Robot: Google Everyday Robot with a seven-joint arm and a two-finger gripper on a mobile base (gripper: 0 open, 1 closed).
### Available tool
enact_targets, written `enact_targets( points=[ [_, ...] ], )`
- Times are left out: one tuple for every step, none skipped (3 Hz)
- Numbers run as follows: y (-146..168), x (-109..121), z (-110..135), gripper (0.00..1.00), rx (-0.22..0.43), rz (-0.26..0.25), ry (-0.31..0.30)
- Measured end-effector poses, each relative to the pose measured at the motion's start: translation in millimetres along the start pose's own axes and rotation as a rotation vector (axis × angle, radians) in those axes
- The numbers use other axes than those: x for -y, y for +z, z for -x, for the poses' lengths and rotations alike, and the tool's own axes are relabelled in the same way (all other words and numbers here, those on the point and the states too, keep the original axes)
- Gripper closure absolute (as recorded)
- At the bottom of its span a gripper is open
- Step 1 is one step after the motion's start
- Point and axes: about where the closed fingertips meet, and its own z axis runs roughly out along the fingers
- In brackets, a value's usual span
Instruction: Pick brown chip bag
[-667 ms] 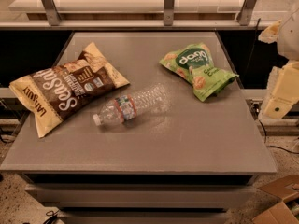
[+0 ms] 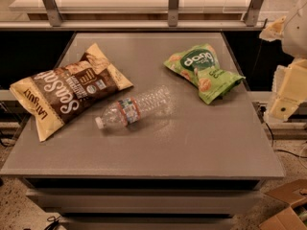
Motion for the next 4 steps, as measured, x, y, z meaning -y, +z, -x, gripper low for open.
enact_targets(
  points=[
    [-1.9, -5.9, 33.3, 0.0, 0.025, 0.018, -0.136],
    [-0.2, -10.9, 80.0, 0.0, 0.049, 0.03, -0.288],
    [1.6, -19.5, 142.0, 0.0, 0.067, 0.026, -0.453],
    [-0.2, -19.4, 143.7, 0.0, 0.07, 0.019, -0.456]
  ],
)
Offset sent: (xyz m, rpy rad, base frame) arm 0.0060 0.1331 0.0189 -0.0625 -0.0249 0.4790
